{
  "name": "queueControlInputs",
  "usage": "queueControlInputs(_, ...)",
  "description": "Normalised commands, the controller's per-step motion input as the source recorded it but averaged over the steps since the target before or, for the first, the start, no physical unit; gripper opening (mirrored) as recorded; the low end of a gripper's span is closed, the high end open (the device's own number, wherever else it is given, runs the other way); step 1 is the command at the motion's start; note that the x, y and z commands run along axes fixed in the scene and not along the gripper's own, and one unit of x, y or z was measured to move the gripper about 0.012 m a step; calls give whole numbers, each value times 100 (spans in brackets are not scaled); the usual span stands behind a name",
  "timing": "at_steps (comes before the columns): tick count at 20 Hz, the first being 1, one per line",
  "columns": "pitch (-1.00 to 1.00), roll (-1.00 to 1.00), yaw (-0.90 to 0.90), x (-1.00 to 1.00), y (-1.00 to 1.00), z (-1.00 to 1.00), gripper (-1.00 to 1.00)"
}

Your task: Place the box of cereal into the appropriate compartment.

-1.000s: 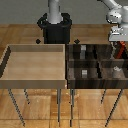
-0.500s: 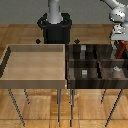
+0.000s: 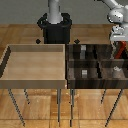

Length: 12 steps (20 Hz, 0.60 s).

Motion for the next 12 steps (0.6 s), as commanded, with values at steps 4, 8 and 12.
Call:
queueControlInputs(4, 0, 0, 0, -75, 0, 0, -100)
queueControlInputs(8, 0, 0, 0, -100, 0, 0, -100)
queueControlInputs(12, 0, 0, 0, 0, -25, -25, -100)
